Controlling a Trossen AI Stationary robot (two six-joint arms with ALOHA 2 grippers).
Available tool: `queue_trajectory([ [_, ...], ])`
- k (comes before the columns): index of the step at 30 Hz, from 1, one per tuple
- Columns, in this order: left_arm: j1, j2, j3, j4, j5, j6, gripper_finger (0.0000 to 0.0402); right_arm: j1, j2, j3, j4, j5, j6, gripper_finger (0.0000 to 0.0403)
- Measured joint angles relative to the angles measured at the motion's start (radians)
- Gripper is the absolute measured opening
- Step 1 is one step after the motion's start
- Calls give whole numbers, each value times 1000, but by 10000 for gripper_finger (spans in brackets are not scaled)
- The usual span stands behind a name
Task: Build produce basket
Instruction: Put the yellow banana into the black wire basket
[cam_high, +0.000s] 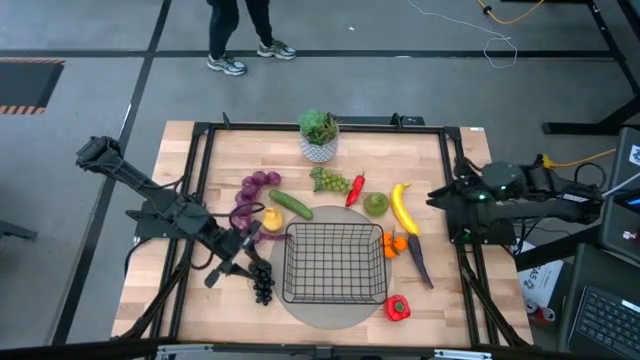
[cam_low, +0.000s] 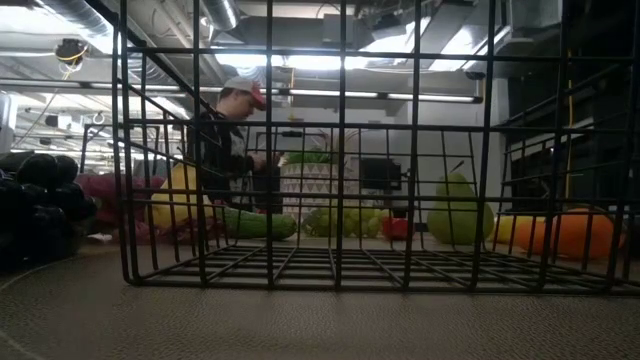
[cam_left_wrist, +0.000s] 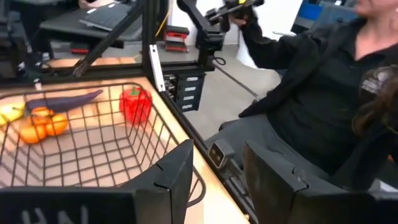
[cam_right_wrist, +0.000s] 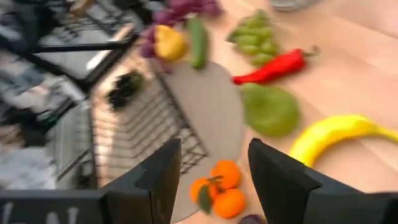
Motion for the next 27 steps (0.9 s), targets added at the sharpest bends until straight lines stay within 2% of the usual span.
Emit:
queue_trajectory([
  [12, -15, -2, 0, -39, -100, 21, 134, 0, 132, -154, 14, 11, 133, 188],
  [27, -14, 28, -1, -81, -177, -34, 133, 0, 331, -169, 35, 75, 289, 188],
])
